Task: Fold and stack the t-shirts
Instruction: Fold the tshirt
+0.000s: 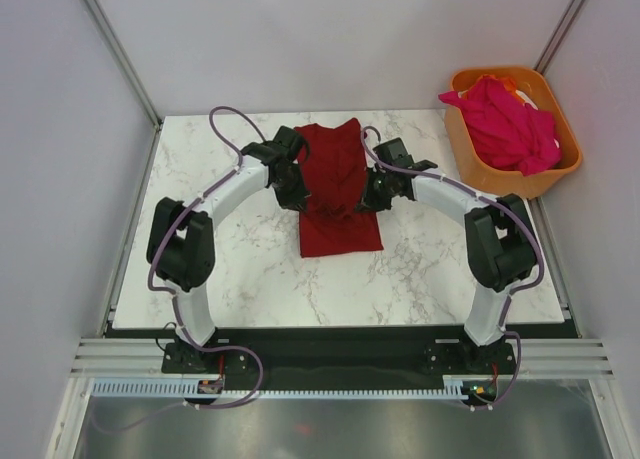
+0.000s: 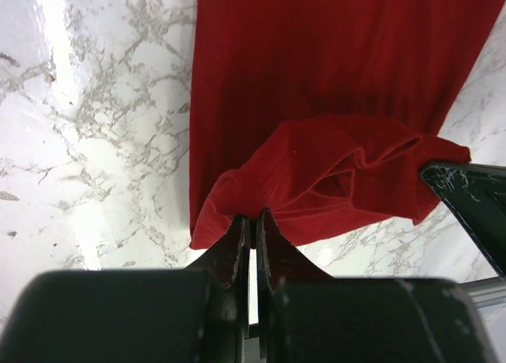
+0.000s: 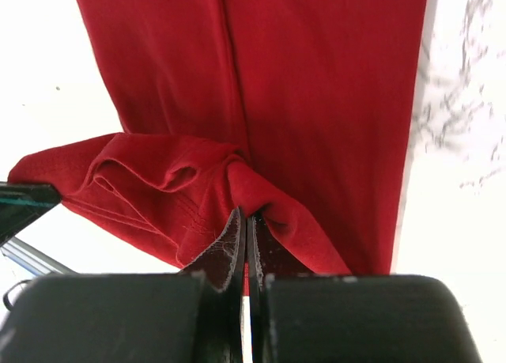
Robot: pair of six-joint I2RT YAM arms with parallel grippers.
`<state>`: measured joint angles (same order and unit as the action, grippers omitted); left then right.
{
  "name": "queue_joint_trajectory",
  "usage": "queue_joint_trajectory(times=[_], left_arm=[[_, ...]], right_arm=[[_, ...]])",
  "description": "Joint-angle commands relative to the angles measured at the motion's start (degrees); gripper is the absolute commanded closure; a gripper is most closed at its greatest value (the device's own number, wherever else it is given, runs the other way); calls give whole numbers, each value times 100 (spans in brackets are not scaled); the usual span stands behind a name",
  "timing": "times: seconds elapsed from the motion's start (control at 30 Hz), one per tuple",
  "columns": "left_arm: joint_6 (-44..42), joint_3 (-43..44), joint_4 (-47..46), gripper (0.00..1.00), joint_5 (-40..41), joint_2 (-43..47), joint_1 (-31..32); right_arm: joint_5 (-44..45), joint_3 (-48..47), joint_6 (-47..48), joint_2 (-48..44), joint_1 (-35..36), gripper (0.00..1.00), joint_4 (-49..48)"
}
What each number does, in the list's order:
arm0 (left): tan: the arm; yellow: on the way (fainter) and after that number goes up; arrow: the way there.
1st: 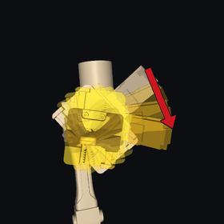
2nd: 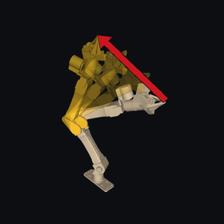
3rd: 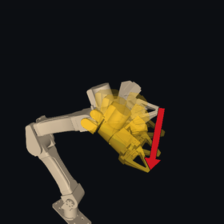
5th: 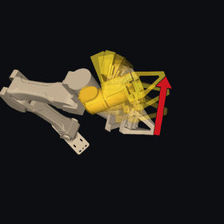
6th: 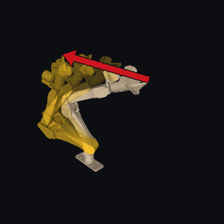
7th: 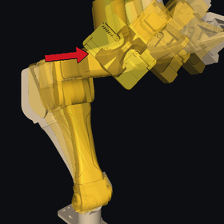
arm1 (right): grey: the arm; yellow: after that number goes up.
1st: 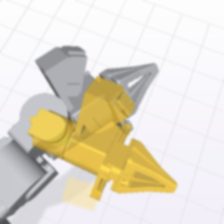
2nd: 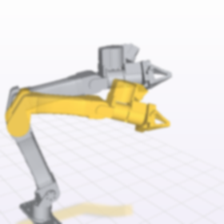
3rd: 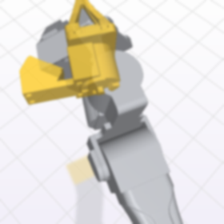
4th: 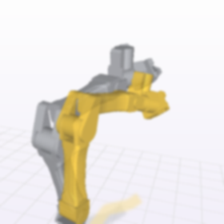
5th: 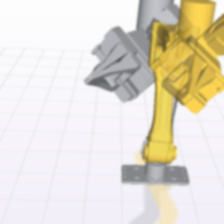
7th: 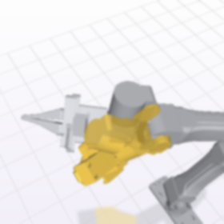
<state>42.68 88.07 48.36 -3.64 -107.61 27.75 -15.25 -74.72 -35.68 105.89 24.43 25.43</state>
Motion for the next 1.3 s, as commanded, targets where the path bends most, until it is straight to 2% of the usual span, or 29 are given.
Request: queue_joint_trajectory(times=[0.0,0.47,0.6,0.63,0.67,0.7,0.73,0.77,0.8,0.83,0.93,1.07,1.17,1.27], left_arm=[[-418,394,182,98,-242,-137,-76],[-769,1712,517,98,-251,-1420,-393],[-831,2309,718,98,-400,-1876,-533],[-822,2650,762,98,-462,-2104,-568],[-805,2854,798,97,-575,-2263,-612],[-779,3073,920,91,-777,-2412,-691],[-770,3528,991,81,-857,-2753,-735],[-770,3750,1052,68,-936,-2913,-770],[-752,3935,1166,46,-1085,-3054,-875],[-726,4198,1184,38,-1182,-3264,-928],[-585,4323,1194,25,-1420,-3301,-1157],[-585,4385,1193,12,-1324,-2715,-1403],[-717,4324,1202,7,-1007,-2334,-1509],[-875,3921,1194,6,-701,-1861,-1492]], right_arm=[[-49,-411,26,178,-104,100,120],[4,-1150,-18,1039,-403,100,190],[-4,-1395,-167,1224,-561,88,190],[-74,-1501,-263,1285,-579,80,182],[-92,-1632,-299,1433,-614,77,199],[-127,-1921,-360,1504,-649,73,190],[-128,-2080,-413,1583,-684,53,199],[-110,-2247,-535,1758,-737,42,269],[-145,-2553,-606,1838,-772,33,287],[-172,-2670,-668,1900,-816,23,287],[-146,-3030,-747,2024,-931,21,278],[267,-2900,-440,1473,-887,21,261],[627,-2354,-124,874,-764,23,120],[593,-1400,140,276,-432,28,-239]])
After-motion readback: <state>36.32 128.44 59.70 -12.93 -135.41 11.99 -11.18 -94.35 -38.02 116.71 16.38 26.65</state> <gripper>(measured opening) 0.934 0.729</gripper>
